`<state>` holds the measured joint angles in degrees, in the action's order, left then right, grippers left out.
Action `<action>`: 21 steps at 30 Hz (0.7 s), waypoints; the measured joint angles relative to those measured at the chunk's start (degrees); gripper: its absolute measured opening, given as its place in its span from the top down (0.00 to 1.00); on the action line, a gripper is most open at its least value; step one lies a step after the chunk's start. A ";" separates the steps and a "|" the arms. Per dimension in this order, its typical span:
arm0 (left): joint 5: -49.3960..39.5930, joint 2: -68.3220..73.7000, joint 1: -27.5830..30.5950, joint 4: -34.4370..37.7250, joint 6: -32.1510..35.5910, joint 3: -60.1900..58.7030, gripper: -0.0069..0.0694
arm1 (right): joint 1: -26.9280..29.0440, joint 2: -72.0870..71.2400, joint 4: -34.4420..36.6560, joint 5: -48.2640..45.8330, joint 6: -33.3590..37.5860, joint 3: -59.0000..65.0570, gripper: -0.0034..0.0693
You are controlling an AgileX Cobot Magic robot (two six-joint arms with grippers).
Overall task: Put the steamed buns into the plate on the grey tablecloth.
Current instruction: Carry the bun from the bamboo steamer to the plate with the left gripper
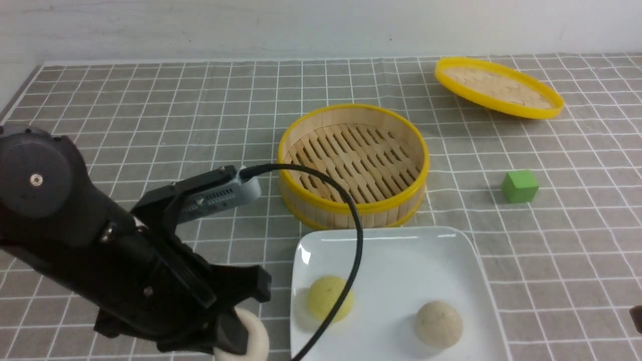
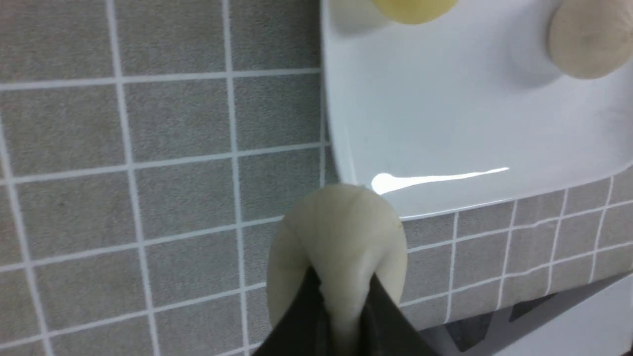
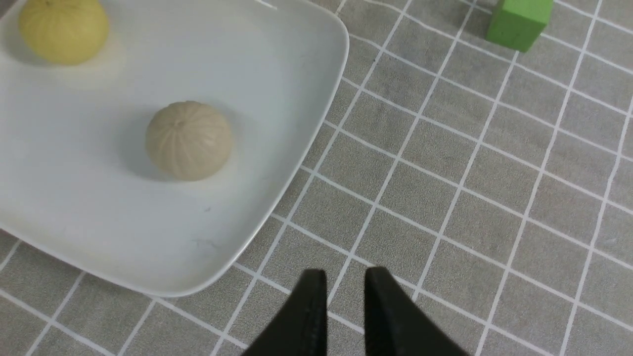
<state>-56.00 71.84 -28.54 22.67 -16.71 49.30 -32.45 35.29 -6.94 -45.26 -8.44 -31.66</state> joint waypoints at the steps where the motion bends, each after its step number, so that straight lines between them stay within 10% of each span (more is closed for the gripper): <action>1: 0.71 0.93 -0.76 0.61 0.78 0.00 0.87 | 0.00 0.00 0.00 0.00 0.00 0.00 0.76; 11: 5.27 13.64 -13.92 1.04 1.38 5.13 0.86 | 0.00 0.00 0.00 0.00 0.00 0.06 0.75; 21: 8.55 22.72 -14.43 -3.47 2.00 12.52 0.78 | 0.00 0.00 0.00 -0.73 0.00 0.06 0.74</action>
<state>-47.44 94.56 -42.98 19.20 -14.71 61.82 -32.45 35.29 -6.94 -45.99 -8.44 -31.60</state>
